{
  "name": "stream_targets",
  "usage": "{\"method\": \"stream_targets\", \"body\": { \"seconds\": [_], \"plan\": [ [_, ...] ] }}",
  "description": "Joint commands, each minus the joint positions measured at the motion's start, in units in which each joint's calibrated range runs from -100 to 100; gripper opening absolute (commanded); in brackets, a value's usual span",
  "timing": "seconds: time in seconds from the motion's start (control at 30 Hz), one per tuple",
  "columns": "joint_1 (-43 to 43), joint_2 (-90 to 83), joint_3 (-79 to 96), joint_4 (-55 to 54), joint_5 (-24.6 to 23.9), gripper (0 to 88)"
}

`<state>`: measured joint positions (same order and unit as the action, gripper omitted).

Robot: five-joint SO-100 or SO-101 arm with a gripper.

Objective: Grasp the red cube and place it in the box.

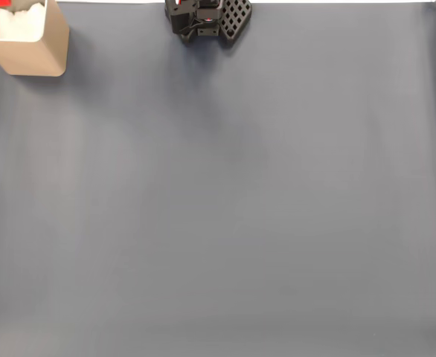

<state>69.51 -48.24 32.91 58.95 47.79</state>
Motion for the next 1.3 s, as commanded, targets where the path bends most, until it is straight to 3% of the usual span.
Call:
{"method": "stream_targets", "body": {
  "seconds": [0.0, 0.73, 1.27],
  "plan": [
    [1.0, -3.9, 1.3, -1.7, -0.5, 2.3],
    [2.0, -3.2, 12.2, -13.4, -1.0, 3.0],
    [3.3, -8.0, 20.8, -15.8, -0.5, 3.0]
  ]
}}
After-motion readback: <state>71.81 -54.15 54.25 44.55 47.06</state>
